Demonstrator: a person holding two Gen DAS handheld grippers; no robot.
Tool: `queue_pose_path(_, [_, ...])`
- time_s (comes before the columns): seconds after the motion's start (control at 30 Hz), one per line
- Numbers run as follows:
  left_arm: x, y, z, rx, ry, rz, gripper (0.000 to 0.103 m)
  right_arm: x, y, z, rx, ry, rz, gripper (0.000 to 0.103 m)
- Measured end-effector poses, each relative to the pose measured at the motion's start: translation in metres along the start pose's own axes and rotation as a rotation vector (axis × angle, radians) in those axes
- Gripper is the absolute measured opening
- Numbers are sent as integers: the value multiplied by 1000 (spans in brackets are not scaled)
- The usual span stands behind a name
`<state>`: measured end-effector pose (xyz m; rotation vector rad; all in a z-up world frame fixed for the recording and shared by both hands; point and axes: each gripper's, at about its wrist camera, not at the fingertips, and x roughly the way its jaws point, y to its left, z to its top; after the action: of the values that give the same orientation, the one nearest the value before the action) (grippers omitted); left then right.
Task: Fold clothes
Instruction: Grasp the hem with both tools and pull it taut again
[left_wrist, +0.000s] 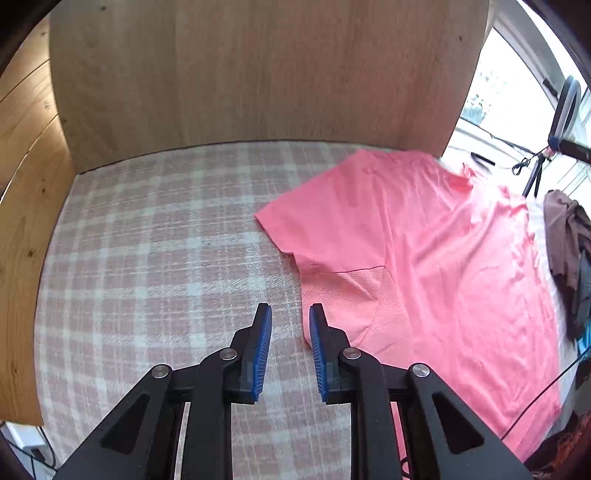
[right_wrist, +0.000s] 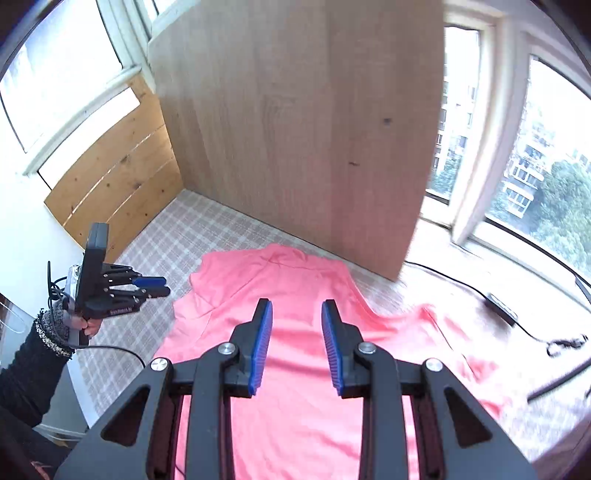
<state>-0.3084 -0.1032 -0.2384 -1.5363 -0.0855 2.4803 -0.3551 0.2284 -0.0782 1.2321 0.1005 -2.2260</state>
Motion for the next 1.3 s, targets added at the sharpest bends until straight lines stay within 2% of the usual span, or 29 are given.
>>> queue_pose_path(0.07, [-34, 6, -16, -7, -42, 11, 25, -53, -17, -42, 79, -22, -48, 36])
queue_pose_path(0.13, [-60, 9, -37, -10, -40, 14, 25, -104, -34, -85, 158, -39, -98, 38])
queue_pose_path(0.2, [-80, 10, -68, -11, -21, -12, 25, -135, -46, -139, 229, -8, -169, 38])
queue_pose_path(0.33, [-112, 9, -140, -14, 69, -20, 26, -149, -51, -245, 350, 116, -273, 38])
queue_pose_path(0.43, [-127, -1, -201, -55, 135, -66, 26, -130, -39, -314, 427, 207, -267, 38])
queue_pose_path(0.57, [-145, -21, -278, -108, 200, -117, 26, -124, -34, -381, 419, 313, -261, 38])
queue_pose_path(0.7, [-142, -48, -318, -115, 232, -122, 26, -128, -33, -417, 428, 326, -231, 38])
queue_pose_path(0.9, [-129, -73, -341, -68, 241, -71, 25, -137, -22, -450, 425, 306, -192, 38])
queue_pose_path(0.93, [-129, -74, -341, -69, 234, -70, 22, -137, -19, -452, 411, 302, -188, 38])
queue_pose_path(1.03, [-127, -76, -343, -63, 253, -64, 0, -133, -10, -458, 354, 306, -202, 39])
queue_pose_path(1.23, [-134, -79, -344, -54, 226, -59, 0, -126, -4, -464, 288, 296, -188, 39])
queue_pose_path(1.27, [-135, -78, -342, -58, 221, -59, 0, -127, -3, -464, 281, 292, -176, 33])
queue_pose_path(1.3, [-137, -78, -341, -61, 216, -57, 0, -129, -3, -464, 290, 296, -141, 9])
